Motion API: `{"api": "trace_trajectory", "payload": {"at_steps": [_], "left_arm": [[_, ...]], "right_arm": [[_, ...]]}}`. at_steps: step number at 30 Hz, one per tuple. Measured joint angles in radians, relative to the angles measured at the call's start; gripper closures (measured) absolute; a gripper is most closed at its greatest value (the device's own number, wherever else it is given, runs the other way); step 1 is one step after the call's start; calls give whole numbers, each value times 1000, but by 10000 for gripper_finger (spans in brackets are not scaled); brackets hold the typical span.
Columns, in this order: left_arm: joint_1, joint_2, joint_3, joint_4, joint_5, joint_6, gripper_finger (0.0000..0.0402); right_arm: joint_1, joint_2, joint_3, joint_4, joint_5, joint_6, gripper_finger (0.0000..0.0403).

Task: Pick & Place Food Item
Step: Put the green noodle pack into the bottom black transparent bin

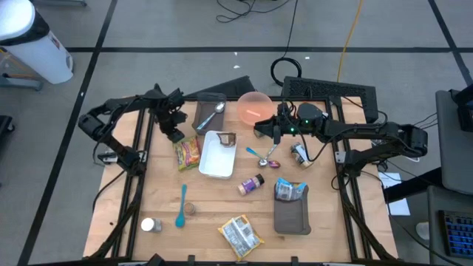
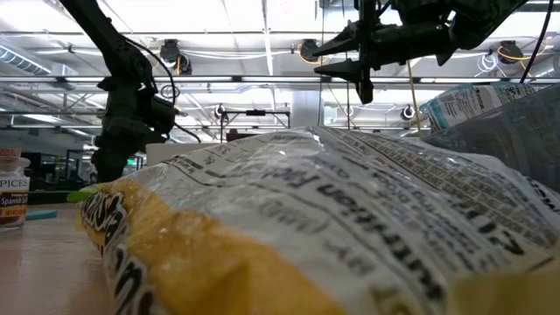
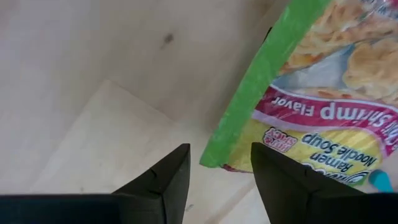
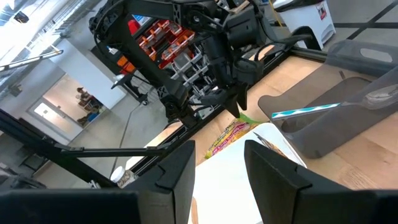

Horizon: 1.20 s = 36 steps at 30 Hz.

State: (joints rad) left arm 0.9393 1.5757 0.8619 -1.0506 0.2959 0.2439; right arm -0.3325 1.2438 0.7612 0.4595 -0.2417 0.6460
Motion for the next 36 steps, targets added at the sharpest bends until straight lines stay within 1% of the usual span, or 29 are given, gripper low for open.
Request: {"api": "trace_trajectory", "payload": {"at_steps": [7,12,14,17,22,23,31,33,36], "left_arm": [[-11,81,0,1,-5,-3,227],[-11,107,0,-4,71,17,227],[-20,109,0,-6,91,34,233],[-34,108,0,-23,100,63,268],[-52,108,0,-52,96,121,378],[-54,108,0,-52,97,122,389],[-54,108,0,-57,94,136,397],[-54,108,0,-66,81,144,397],[-54,108,0,-79,51,155,398]], "right_arm": [[0,0,0,0,0,6,273],[0,0,0,0,0,5,273],[0,0,0,0,0,5,273],[0,0,0,0,0,2,273],[0,0,0,0,0,-3,273],[0,0,0,0,0,-3,273],[0,0,0,0,-5,-3,273],[0,0,0,0,-26,-3,273],[3,0,0,0,-30,-3,273]]}}
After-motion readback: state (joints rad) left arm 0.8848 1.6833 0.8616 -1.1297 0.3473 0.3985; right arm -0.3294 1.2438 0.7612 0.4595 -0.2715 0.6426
